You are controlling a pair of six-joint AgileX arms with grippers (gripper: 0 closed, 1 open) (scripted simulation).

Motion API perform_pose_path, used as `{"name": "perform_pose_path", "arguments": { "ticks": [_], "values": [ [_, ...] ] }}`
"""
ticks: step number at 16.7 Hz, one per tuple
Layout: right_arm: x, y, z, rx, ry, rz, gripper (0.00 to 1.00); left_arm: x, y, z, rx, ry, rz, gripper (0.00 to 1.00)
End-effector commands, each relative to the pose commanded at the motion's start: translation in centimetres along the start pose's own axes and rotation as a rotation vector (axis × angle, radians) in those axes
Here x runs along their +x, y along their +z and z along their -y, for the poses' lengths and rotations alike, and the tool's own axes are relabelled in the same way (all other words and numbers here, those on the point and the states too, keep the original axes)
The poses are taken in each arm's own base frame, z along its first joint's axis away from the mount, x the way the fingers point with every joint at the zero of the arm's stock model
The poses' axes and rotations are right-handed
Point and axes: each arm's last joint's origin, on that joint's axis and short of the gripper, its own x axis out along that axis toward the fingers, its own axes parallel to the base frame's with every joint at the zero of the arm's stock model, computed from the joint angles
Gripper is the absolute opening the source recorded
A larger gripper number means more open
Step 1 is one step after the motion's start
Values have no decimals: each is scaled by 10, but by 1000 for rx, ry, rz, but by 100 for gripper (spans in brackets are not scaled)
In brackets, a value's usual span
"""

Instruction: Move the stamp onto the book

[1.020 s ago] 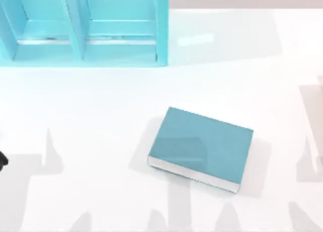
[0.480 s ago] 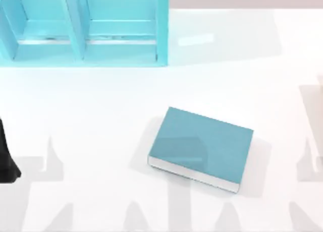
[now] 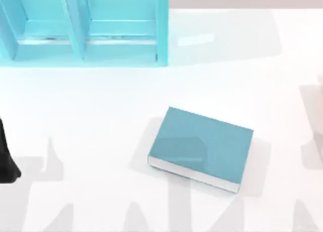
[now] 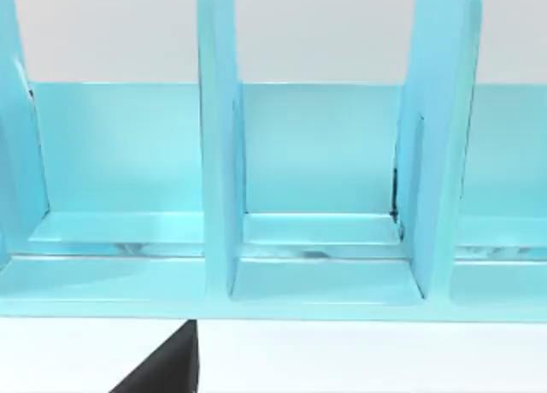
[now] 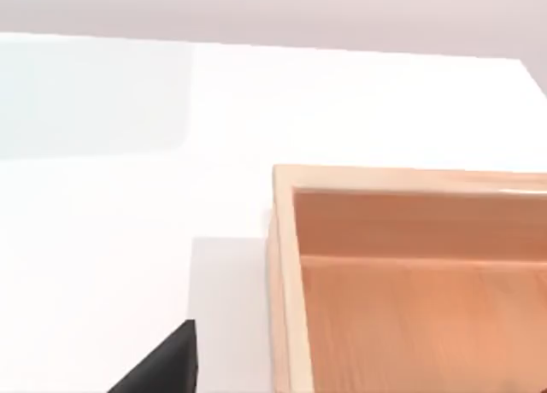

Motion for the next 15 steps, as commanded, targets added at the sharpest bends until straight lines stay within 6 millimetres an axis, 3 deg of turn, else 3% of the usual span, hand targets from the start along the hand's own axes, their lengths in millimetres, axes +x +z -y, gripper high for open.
{"name": "perform_pose_path", "arguments": {
  "ticks": [4,8,11,15],
  "values": [
    [29,51,18,-43,-32,-326,100,0,0,0,0,0,0,100],
    [86,86,46,-56,-23,-672,100,0,0,0,0,0,0,100],
    [135,93,72,-45,11,-904,100,0,0,0,0,0,0,100],
    [187,83,103,-16,69,-1133,100,0,0,0,0,0,0,100]
  ]
}}
